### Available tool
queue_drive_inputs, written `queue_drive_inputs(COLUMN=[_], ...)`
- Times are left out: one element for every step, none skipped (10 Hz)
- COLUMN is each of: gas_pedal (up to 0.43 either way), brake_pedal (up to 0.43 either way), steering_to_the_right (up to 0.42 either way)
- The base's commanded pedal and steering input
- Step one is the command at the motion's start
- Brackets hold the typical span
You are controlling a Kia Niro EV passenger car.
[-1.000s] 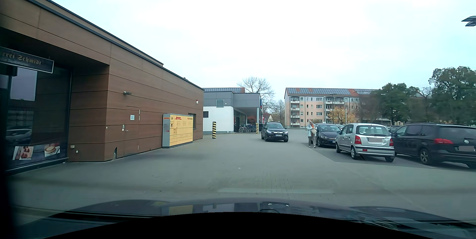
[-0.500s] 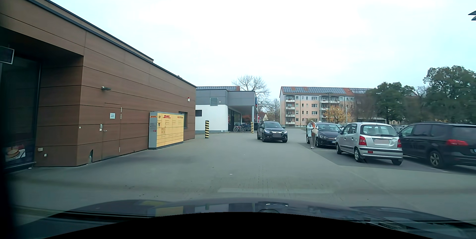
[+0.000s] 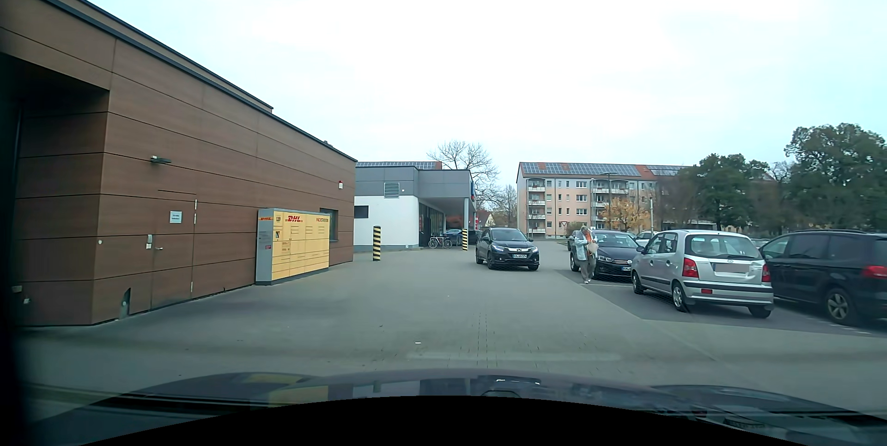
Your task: Follow the waypoints while adhering to traffic rules and regulations
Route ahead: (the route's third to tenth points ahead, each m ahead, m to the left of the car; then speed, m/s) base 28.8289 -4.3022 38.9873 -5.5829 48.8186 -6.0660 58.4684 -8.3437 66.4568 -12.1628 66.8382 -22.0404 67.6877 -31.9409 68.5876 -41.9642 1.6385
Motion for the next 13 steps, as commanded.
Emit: queue_drive_inputs(gas_pedal=[0.000, 0.000, 0.000, 0.000, 0.000, 0.000, 0.000, 0.000, 0.000, 0.000, 0.000, 0.000, 0.000], brake_pedal=[0.000, 0.000, 0.000, 0.000, 0.000, 0.000, 0.000, 0.000, 0.000, 0.000, 0.000, 0.000, 0.000], steering_to_the_right=[0.025, 0.020, 0.017, 0.011, 0.002, -0.008, -0.014, -0.024, -0.032, -0.040, -0.046, -0.067, -0.096])
